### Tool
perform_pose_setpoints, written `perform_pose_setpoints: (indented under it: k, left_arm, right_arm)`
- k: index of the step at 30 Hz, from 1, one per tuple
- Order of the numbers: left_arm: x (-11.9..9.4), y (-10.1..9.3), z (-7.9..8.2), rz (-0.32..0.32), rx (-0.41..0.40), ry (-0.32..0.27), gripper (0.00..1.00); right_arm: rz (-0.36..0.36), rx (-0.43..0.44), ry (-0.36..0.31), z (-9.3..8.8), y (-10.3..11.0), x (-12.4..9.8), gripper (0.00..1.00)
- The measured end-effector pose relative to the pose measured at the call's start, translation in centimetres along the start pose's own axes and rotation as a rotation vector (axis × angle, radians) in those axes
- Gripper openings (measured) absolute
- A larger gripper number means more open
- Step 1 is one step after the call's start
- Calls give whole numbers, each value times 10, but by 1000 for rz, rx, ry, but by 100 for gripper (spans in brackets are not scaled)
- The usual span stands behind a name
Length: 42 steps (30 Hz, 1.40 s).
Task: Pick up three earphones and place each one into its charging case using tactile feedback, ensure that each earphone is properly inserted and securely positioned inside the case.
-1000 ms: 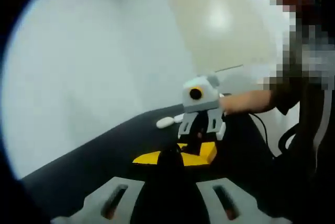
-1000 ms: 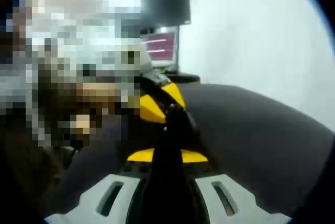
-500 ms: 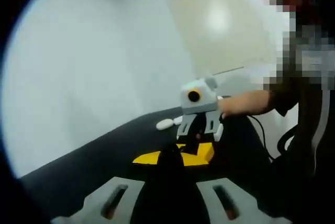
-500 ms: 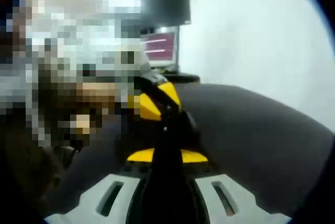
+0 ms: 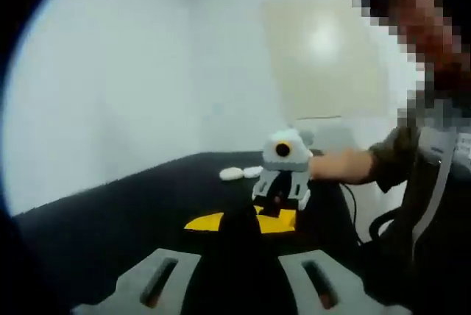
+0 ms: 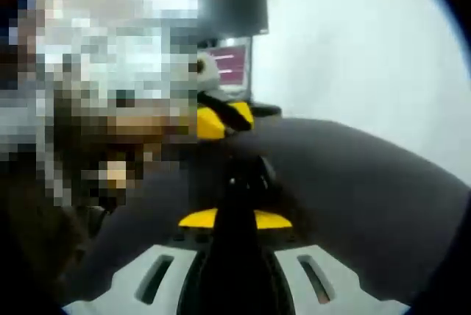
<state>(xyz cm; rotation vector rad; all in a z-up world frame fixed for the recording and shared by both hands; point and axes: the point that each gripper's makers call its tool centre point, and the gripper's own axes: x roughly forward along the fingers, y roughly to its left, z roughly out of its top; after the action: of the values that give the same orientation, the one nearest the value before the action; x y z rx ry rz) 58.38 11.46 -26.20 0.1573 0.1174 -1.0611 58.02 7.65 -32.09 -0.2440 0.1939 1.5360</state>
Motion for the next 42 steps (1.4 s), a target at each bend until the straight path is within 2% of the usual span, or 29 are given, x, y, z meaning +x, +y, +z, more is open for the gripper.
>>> perform_pose_setpoints:
  k: [2,5,10,13,16,18,22,23,24,25,26,27,29,35,42]
  left_arm:
    - [5,-5,-3,-13,22,33,13]
    - [14,-9,-7,-12,12,76,15]
    - [30,-9,-17,58,-3,203,15]
    - [29,-9,-16,87,-7,227,9]
    - [24,-11,-16,76,15,229,9]
    - [20,-12,-12,46,-10,211,8]
    - [14,-10,27,-39,-43,-10,8]
    - [14,-9,35,-53,-50,-56,8]
    - [14,-8,37,-61,-50,-67,8]
    - [15,-9,38,-82,-23,-70,8]
    - [19,-6,34,-85,23,-47,8]
    - [21,-4,31,-81,34,-35,8]
    - [28,-1,22,-73,33,-3,8]
    - [35,-13,6,-108,64,38,8]
    - [31,-12,2,-108,99,46,9]
  right_arm:
    - [-1,-1,0,0,0,0,18]
    - [0,0,0,0,0,0,18]
    - [0,2,0,0,1,-1,18]
    - [3,-1,-1,0,1,-1,18]
    - [4,-3,-1,0,0,-1,18]
    - [3,-3,-1,0,0,-1,18]
    - [2,-4,0,0,1,-1,18]
    - [2,-5,0,0,1,-1,18]
    - [1,-5,0,0,1,-1,18]
    - [1,-5,1,0,1,-1,18]
    - [1,-6,1,0,1,-1,18]
    - [1,-5,1,0,1,-1,18]
    - [1,-5,1,-1,1,-1,18]
    - [3,-2,0,-1,1,-1,18]
    - [3,-4,0,0,1,-1,18]
